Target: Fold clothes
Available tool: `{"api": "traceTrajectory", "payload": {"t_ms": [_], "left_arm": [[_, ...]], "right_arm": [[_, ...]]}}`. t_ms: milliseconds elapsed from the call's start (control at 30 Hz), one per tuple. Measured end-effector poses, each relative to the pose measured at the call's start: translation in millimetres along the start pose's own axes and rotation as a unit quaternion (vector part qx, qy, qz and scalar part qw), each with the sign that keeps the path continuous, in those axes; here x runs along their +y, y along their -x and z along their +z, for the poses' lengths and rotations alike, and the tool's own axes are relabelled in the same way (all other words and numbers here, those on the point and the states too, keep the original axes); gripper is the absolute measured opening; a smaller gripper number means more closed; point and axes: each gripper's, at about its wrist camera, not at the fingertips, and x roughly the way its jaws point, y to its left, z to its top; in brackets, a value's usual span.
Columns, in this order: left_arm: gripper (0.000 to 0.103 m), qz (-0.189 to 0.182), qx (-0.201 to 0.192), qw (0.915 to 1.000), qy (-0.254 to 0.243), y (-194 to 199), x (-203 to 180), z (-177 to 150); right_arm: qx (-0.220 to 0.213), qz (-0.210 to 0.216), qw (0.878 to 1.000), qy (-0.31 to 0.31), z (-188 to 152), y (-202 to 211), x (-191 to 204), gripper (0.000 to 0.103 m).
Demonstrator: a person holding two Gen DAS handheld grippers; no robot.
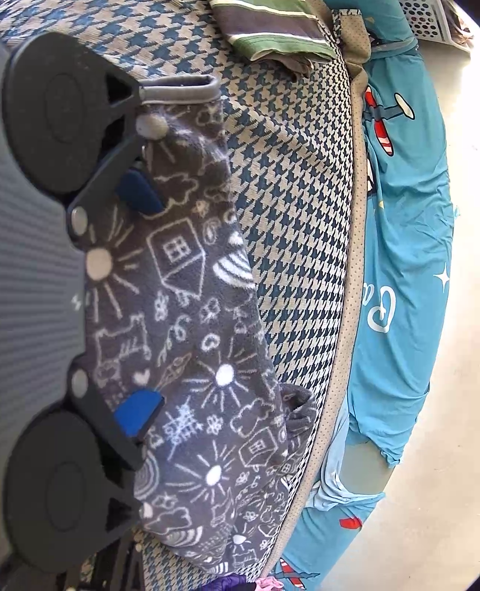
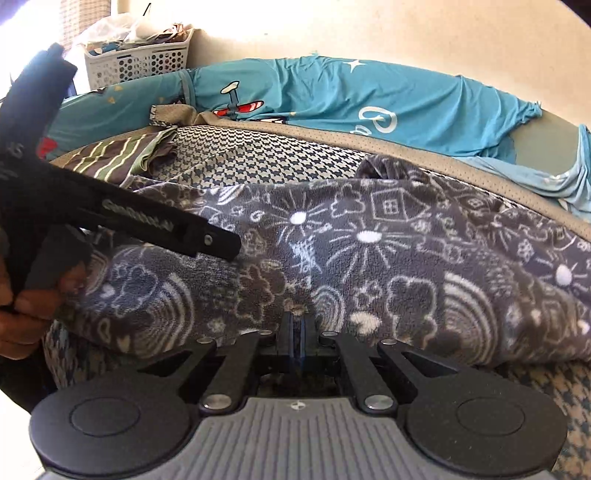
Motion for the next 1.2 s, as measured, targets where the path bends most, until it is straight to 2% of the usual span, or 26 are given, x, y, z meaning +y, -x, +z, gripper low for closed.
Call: {"api": "traceTrajectory", "payload": {"t_ms": [200, 267, 500, 1033, 1200], "left_arm": [[0.103, -0.012, -0.003, 0.9999, 0.011, 10.9, 6.2, -3.9], [0.103, -0.015, -0.005, 0.9998, 0.014, 15.3, 8.6, -5.7], [0.103, -0.016, -0.013, 0.9995, 0.025, 33.7, 20.2, -12.0], [0.103, -0.023, -0.015, 0.9983, 0.05, 54.8, 50.7, -21.5], [0.103, -0.034, -0.009, 0.9979, 0.055, 53.7, 56.9, -22.7]], "right_arm": [[-0.005, -0.006, 1.0, -0.021, -5.4, -1.3, -0.8, 0.0], [-0.009, -0.014, 1.0, -0.011, -7.2, -0.7, 3.5, 0.0], [-0.027, -0.023, 0.999, -0.023, -4.8, 17.6, 9.8, 0.001], [-0.011, -0.051, 0.999, 0.002, -16.9, 18.4, 26.8, 0.001], [-0.014, -0.046, 0.998, -0.032, -12.8, 28.4, 25.2, 0.002]]}}
